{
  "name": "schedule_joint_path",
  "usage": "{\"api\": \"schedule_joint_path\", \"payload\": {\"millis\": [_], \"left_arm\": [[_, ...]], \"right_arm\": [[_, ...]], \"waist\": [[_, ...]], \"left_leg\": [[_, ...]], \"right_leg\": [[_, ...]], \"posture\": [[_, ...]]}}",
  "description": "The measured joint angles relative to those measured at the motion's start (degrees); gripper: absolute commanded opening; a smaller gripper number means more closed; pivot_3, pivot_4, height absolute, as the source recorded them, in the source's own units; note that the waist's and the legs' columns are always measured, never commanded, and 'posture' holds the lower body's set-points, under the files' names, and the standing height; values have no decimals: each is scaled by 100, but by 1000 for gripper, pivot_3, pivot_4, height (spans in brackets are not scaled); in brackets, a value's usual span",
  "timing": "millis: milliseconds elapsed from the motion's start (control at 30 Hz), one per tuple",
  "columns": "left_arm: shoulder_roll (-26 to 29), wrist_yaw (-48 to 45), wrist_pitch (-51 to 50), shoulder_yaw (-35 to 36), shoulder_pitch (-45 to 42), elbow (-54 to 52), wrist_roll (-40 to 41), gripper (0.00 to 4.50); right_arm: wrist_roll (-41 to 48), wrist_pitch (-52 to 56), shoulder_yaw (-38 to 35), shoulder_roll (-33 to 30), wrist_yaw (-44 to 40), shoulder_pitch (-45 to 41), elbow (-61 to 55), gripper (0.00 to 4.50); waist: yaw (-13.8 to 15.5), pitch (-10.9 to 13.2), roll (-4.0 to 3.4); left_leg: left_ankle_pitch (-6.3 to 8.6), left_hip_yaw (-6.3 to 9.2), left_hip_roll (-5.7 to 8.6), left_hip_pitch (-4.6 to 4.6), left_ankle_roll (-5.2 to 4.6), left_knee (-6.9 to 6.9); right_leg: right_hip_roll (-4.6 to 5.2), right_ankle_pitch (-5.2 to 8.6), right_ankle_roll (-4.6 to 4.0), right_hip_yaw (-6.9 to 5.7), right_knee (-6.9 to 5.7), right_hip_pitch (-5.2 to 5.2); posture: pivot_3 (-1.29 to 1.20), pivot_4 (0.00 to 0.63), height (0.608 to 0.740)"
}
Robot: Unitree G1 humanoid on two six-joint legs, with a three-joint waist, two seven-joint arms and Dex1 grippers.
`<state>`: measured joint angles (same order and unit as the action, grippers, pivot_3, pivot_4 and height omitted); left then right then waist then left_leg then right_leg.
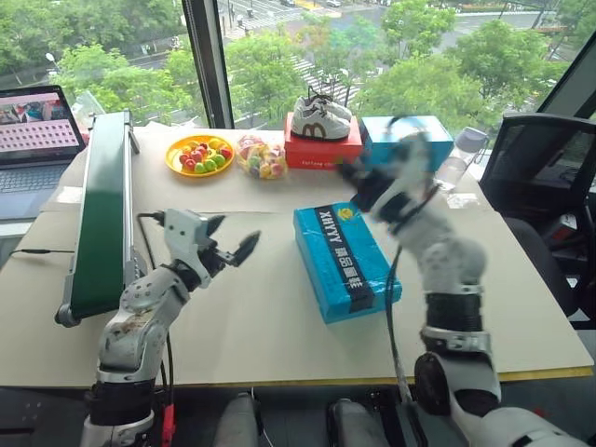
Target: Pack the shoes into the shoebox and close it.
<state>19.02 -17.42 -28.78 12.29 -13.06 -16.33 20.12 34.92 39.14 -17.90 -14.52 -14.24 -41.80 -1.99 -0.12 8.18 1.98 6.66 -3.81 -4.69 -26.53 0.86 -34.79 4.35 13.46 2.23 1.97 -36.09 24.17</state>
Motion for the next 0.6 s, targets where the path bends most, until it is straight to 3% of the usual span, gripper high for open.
{"api": "schedule_joint_path", "payload": {"millis": [100, 200, 300, 600], "left_arm": [[-244, 655, 18, 265, 106, 131, -239, 4500], [-609, 1268, 20, 503, 344, 160, -388, 4500], [-700, 1340, 71, 429, 386, 156, -433, 4500], [-803, 1481, 268, 396, 556, 158, -556, 4500]], "right_arm": [[-853, -500, 174, -1005, 38, 636, 70, 521], [-2371, -1953, 751, -2051, -199, 1610, 835, 521], [-2474, -2320, 729, -1885, -177, 1832, 1259, 521], [-2924, -3082, 666, -1538, 194, 2085, 2232, 521]], "waist": [[31, 1, -1], [29, 1, 2], [-94, 3, 0], [-88, 3, 5]], "left_leg": [[0, -3, 9, -1, 0, 0], [0, -5, 12, 3, 0, -5], [-1, -2, 12, 29, -1, -2], [0, -3, 20, 28, 0, -4]], "right_leg": [[8, 2, 3, 5, 5, 1], [9, 14, -8, 11, 6, -1], [-4, -4, 0, 36, 4, -8], [-2, -1, 1, 46, 4, -9]], "posture": [[0, 150, 740], [0, 150, 740], [0, 150, 740], [0, 150, 740]]}}
